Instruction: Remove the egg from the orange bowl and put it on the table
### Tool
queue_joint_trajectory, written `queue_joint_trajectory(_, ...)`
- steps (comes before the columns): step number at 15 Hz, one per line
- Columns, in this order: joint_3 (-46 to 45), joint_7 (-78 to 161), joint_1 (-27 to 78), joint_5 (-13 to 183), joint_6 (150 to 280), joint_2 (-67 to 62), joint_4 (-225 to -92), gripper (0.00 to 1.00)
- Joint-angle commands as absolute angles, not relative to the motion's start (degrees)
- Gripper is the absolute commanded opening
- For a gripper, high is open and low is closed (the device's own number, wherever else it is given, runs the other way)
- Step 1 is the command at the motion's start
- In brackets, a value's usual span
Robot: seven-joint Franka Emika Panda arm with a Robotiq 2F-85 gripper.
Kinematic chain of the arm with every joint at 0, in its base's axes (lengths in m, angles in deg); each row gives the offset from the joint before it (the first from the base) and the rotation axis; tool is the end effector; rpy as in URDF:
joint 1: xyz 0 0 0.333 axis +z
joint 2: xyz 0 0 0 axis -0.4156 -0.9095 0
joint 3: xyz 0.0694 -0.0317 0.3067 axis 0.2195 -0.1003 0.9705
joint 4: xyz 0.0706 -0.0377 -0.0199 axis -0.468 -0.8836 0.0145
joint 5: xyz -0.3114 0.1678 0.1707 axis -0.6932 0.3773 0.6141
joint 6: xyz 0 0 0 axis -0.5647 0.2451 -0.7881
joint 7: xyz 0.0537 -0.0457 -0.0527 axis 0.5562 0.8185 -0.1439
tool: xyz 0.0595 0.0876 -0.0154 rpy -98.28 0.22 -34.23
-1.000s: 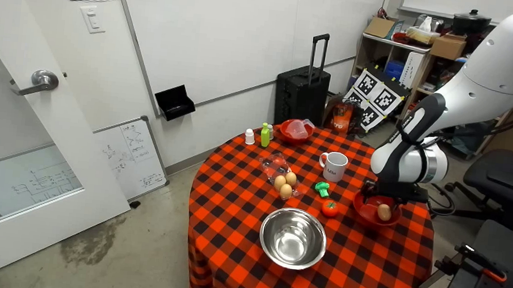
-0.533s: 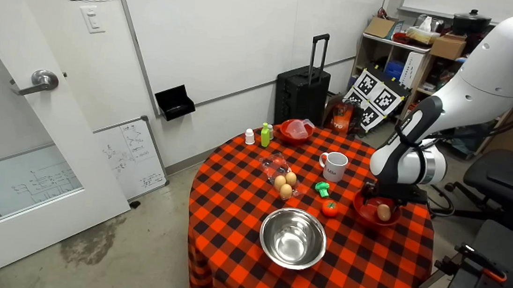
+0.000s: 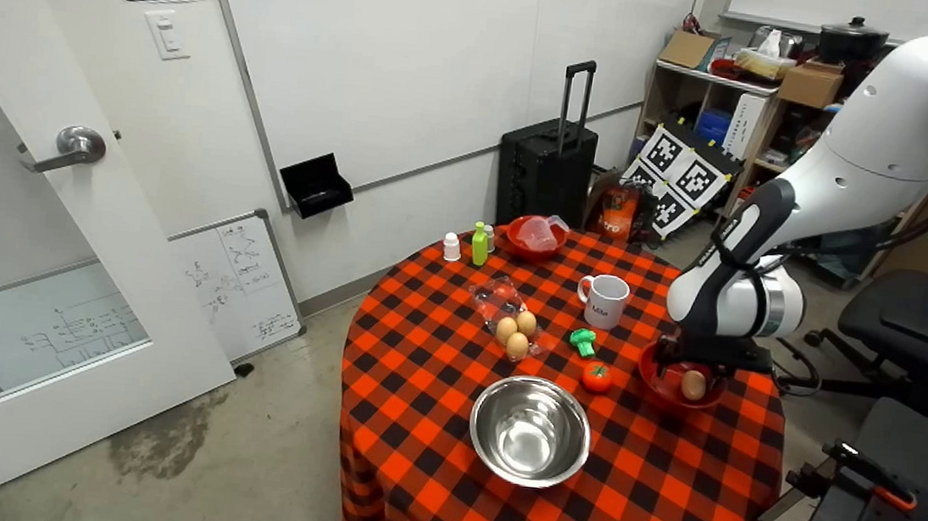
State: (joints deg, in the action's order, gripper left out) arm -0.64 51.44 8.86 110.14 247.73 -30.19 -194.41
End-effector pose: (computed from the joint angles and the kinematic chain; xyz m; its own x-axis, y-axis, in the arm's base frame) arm 0.4469 -0.1919 0.0191 0.5699 -0.8178 -0.0802 -0.8196 -0.5727 0.0169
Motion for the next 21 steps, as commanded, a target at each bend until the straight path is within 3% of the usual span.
queue_joint_trajectory(1, -0.6, 51.5, 8.7, 109.8, 246.2, -31.5, -192.5, 0.72)
queue_joint_trajectory(4, -0.7, 51.6, 8.8, 109.9, 246.5, -31.8, -192.3, 0.51)
queue_joint_trajectory(7, -0.9, 51.8, 9.0, 109.8, 246.5, -31.8, -192.2, 0.44)
queue_joint_trajectory(9, -1.1, 51.9, 9.4, 109.7, 246.7, -31.7, -192.2, 0.23)
queue_joint_trajectory(21, -0.9, 43.0, 14.0, 100.6, 249.3, -20.1, -202.9, 0.23)
